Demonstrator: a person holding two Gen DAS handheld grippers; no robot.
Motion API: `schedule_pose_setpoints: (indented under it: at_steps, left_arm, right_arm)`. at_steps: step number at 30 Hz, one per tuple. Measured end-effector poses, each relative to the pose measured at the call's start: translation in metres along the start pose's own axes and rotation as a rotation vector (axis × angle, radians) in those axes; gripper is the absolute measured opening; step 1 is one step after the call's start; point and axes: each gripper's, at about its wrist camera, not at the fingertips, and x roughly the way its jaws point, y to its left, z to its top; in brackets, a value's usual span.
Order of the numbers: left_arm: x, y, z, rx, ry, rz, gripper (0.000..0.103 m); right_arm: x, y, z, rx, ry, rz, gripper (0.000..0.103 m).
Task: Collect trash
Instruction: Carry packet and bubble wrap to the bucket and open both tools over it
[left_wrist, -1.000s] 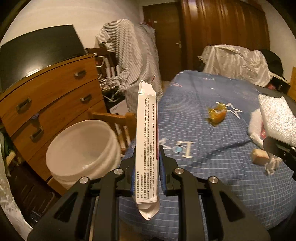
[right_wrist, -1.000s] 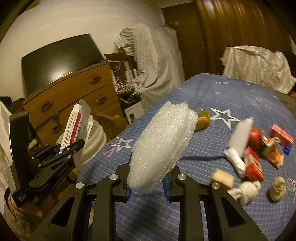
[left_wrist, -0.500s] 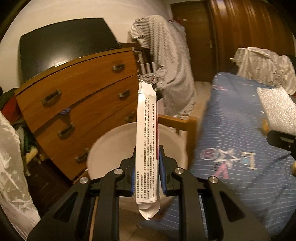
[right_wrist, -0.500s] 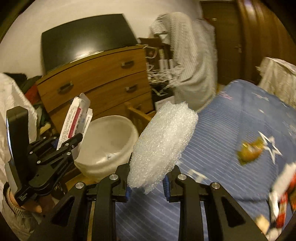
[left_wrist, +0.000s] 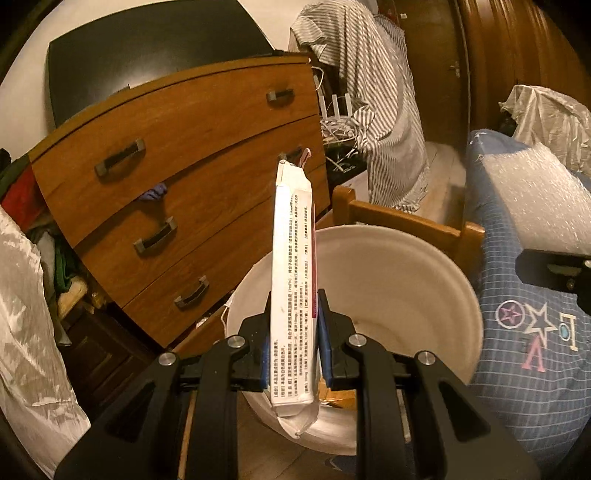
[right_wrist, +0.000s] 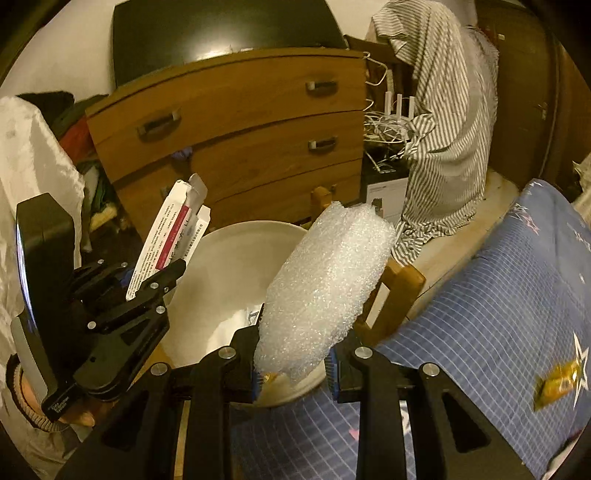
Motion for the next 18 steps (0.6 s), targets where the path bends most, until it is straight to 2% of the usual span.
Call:
schedule_pose_setpoints:
  at_steps: [9,18]
  left_arm:
    - [0.017,0.006,-0.003,-0.004,0.024,-0.004,0.018]
    - [0.023,0.006,-0.002,-0.003,0.031,-0.002,0.018]
  right_arm:
    - [0.029,0.019,0.011,-0.059,0.044,-0.009,0.027]
    - [0.039,0.034,0.017,-0.134,0.051,-0.021,0.027]
